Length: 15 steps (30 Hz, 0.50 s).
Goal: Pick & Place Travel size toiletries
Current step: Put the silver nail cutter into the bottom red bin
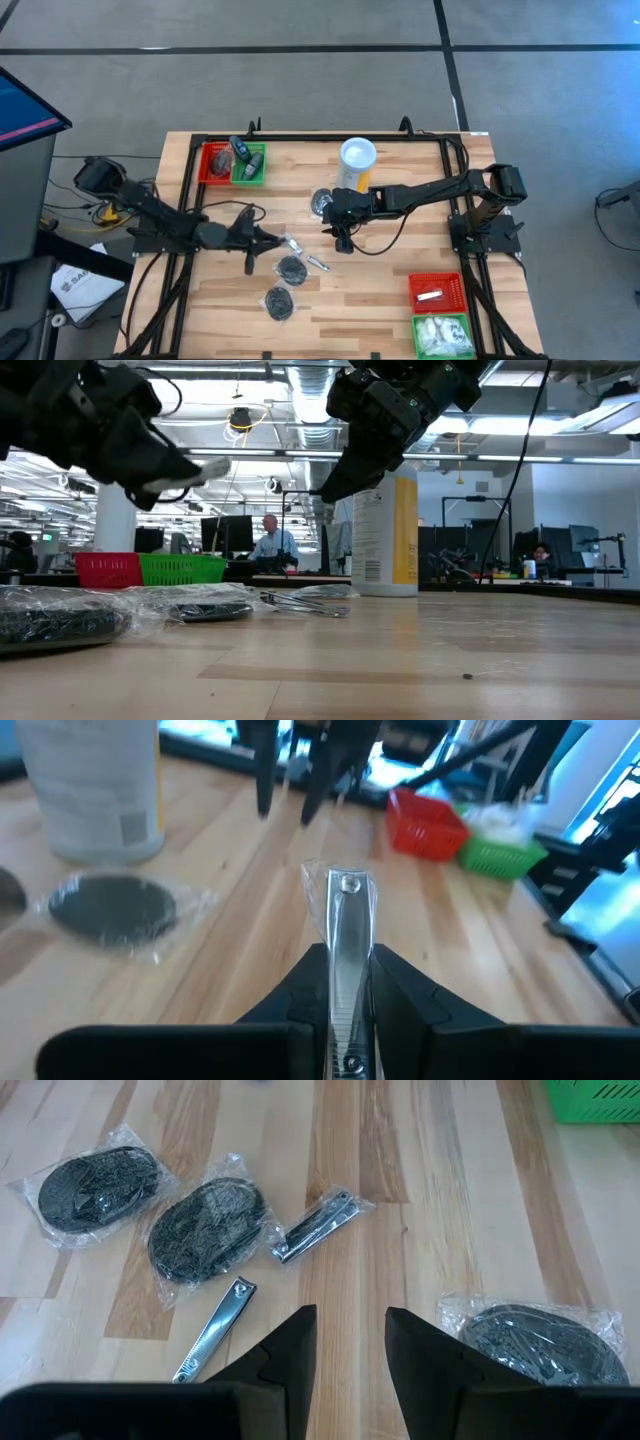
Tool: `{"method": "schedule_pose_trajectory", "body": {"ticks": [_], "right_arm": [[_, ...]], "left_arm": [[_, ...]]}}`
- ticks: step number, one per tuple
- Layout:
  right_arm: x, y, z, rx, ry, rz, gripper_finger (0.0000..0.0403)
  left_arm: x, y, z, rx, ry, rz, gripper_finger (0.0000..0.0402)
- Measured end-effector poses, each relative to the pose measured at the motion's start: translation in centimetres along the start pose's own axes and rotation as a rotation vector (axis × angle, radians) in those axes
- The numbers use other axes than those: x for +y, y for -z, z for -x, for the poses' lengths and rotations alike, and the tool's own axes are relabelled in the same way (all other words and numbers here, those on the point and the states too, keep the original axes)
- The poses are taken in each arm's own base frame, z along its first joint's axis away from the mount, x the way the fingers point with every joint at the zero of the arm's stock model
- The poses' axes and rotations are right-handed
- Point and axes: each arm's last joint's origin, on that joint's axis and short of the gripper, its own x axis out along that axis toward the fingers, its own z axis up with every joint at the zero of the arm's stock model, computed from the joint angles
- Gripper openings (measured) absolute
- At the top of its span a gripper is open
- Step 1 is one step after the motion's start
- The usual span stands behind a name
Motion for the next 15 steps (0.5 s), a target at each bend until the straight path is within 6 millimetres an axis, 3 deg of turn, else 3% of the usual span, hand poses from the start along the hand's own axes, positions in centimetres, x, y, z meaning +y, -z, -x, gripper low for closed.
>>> {"method": "schedule_pose_trajectory", "body": {"ticks": [15], "right_arm": [[0.0, -0.1, 0.0, -0.010, 0.000, 0.001, 0.0112]], "left_arm": [[-0.4, -3.0, 1.4, -0.208, 0.056, -0.046, 0.0047]]}}
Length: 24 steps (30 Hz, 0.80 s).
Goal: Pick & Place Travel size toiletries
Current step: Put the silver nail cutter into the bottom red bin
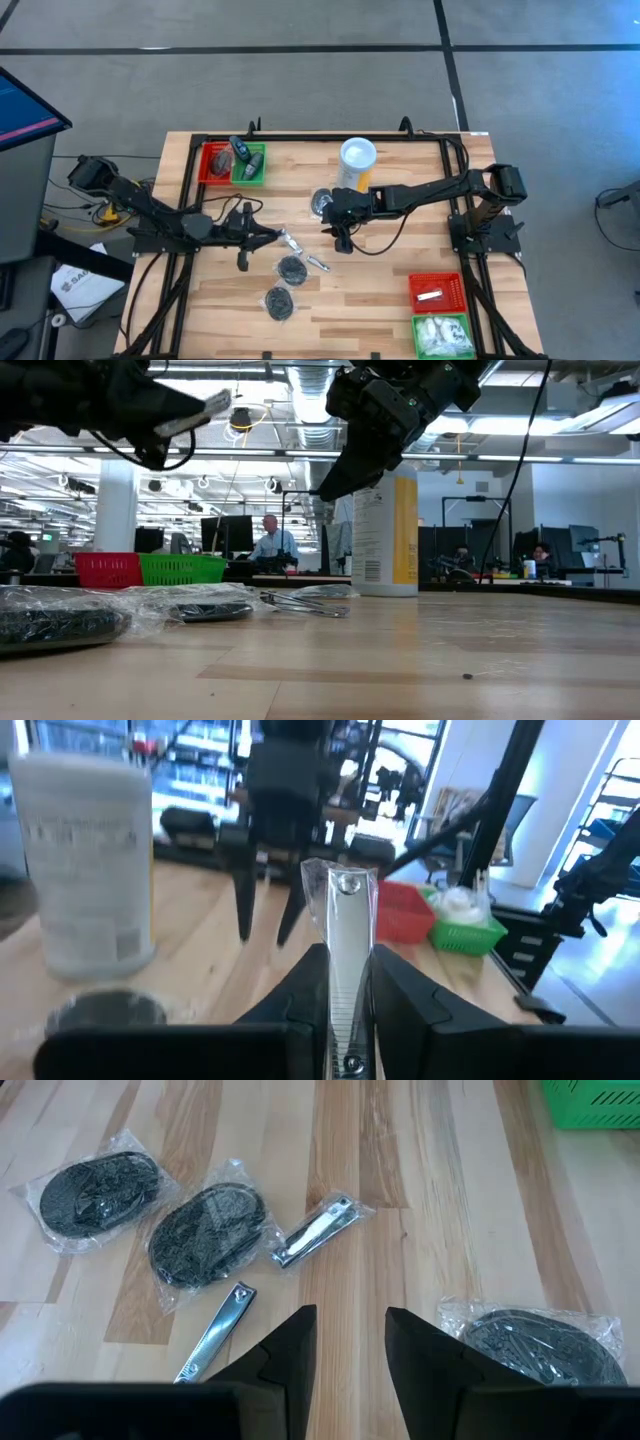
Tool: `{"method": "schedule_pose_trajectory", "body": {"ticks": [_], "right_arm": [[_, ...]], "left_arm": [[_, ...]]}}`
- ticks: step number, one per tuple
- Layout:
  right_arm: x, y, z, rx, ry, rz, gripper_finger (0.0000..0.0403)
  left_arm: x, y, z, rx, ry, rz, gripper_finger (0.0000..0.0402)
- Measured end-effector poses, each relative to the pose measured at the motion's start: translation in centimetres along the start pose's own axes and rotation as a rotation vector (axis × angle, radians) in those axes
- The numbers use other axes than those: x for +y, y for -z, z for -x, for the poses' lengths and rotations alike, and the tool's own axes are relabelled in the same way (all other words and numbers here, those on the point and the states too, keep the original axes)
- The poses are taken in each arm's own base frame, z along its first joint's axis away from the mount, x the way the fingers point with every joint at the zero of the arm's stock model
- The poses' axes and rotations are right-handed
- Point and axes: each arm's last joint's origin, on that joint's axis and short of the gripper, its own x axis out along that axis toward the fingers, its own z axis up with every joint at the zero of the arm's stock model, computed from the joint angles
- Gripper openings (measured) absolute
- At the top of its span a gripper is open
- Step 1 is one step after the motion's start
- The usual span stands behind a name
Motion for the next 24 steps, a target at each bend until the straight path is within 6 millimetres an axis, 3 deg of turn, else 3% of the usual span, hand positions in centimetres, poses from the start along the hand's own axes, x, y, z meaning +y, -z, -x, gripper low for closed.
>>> {"method": "schedule_pose_trajectory", "body": {"ticks": [17, 24], "right_arm": [[0.0, -0.9, 0.2, -0.089, 0.000, 0.005, 0.0112], [0.1, -2.7, 1.1, -0.171, -0.009, 0.030, 0.0112]], "left_arm": [[0.0, -1.7, 0.0, -0.161, 0.003, -0.055, 0.0048], [0.6, -1.9, -0.2, -0.179, -0.031, -0.052, 0.0046]]}}
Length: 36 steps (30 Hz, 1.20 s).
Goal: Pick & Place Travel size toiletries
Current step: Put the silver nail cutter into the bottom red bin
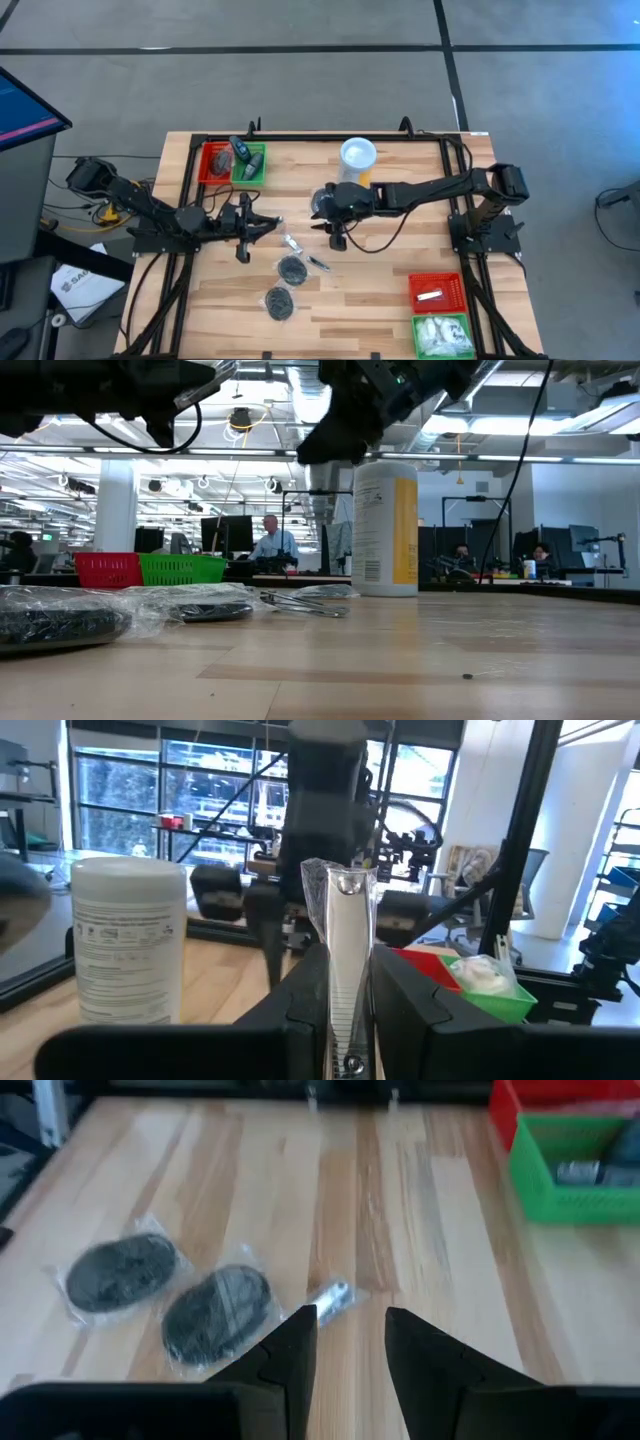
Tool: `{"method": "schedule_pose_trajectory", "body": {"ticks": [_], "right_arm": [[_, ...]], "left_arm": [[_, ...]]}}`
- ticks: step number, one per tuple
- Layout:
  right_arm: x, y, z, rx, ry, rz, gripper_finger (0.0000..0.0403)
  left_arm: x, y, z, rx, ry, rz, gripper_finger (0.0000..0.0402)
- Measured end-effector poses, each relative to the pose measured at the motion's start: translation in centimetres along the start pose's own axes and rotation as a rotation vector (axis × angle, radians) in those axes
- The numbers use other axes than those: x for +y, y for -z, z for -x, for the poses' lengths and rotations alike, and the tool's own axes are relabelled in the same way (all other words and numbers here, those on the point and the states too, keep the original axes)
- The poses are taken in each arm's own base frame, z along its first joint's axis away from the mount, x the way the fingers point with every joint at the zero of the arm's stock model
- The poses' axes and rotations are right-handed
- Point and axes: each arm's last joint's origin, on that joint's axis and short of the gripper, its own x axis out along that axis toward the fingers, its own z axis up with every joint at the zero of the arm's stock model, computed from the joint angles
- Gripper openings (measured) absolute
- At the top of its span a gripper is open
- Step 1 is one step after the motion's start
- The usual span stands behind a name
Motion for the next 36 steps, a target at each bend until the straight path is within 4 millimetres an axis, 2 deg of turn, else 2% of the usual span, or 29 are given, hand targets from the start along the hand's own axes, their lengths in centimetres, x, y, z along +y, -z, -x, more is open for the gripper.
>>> {"method": "schedule_pose_trajectory", "body": {"ticks": [8, 15, 25, 36], "right_arm": [[0.3, -3.2, 0.8, -0.177, -0.065, 0.053, 0.0112], [0.3, -4.5, 0.9, -0.305, -0.061, 0.064, 0.0112], [0.4, -4.9, 1.0, -0.353, -0.070, 0.069, 0.0112], [0.5, -5.3, 1.2, -0.390, -0.132, 0.084, 0.0112]], "left_arm": [[0.1, -0.1, 0.0, -0.005, 0.004, 0.001, 0.0046], [0.1, -0.1, 0.0, -0.011, 0.005, 0.001, 0.0047], [-0.1, -0.5, -0.1, -0.050, 0.033, -0.016, 0.0047], [-0.4, -0.6, -2.4, -0.040, -0.002, -0.075, 0.0046]]}}
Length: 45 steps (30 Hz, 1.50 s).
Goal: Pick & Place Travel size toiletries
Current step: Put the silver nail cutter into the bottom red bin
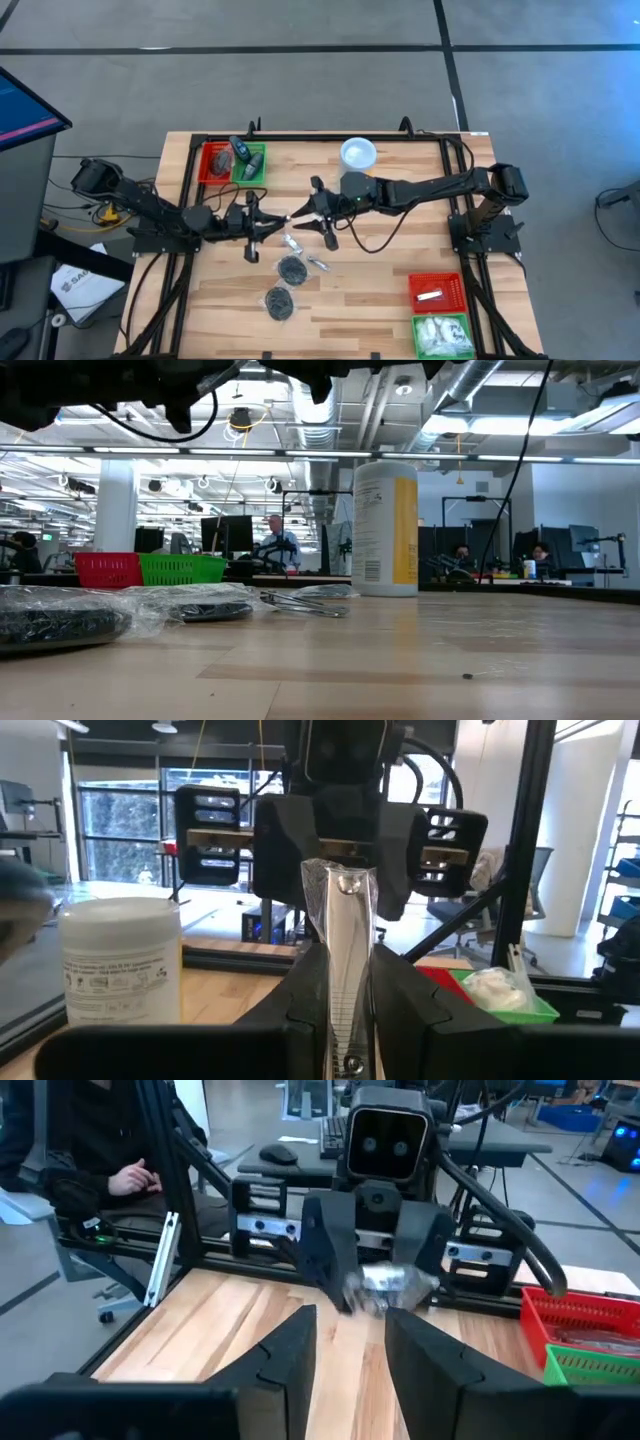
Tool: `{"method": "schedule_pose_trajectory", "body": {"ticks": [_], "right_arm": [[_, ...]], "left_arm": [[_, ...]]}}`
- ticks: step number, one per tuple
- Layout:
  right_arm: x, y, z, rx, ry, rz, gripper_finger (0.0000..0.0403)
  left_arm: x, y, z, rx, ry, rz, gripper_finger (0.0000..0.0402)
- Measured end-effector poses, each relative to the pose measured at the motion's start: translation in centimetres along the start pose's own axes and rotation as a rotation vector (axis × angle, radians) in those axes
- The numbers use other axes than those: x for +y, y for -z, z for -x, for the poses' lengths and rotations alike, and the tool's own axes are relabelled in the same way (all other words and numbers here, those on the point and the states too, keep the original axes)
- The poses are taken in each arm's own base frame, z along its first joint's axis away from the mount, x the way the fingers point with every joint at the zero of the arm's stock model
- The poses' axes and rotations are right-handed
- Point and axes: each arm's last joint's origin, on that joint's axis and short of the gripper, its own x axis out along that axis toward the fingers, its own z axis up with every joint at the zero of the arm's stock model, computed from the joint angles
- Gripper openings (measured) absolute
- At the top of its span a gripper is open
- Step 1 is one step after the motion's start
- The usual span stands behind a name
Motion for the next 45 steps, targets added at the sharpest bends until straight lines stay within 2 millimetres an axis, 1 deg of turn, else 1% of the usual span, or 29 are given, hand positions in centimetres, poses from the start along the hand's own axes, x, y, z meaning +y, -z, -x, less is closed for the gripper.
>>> {"method": "schedule_pose_trajectory", "body": {"ticks": [5, 9, 14, 19, 27, 37, 45], "right_arm": [[0.0, 0.0, 0.0, 0.000, 0.001, 0.000, 0.0112], [0.0, -0.1, 0.0, -0.009, 0.000, 0.022, 0.0112], [0.0, -0.2, 0.0, -0.021, 0.001, 0.028, 0.0112], [0.0, -0.2, 0.0, -0.020, 0.001, 0.047, 0.0101], [0.0, 0.0, 0.0, -0.003, 0.003, 0.053, 0.0048], [0.0, 0.0, 0.0, 0.001, 0.002, 0.074, 0.0047], [0.1, 0.1, 0.2, 0.023, -0.009, 0.067, 0.0047]], "left_arm": [[0.0, 0.2, -0.8, 0.002, 0.016, -0.005, 0.0046], [-0.1, -0.3, -1.7, -0.021, 0.042, -0.006, 0.0046], [0.1, 0.2, -2.3, -0.004, 0.036, -0.015, 0.0047], [0.1, 0.4, -2.4, 0.000, 0.036, -0.017, 0.0046], [0.1, 0.4, -2.4, -0.003, 0.028, -0.015, 0.0047], [0.1, 0.4, -2.3, -0.004, 0.031, -0.016, 0.0050], [0.1, 0.2, -2.3, -0.021, 0.037, -0.010, 0.0080]]}}
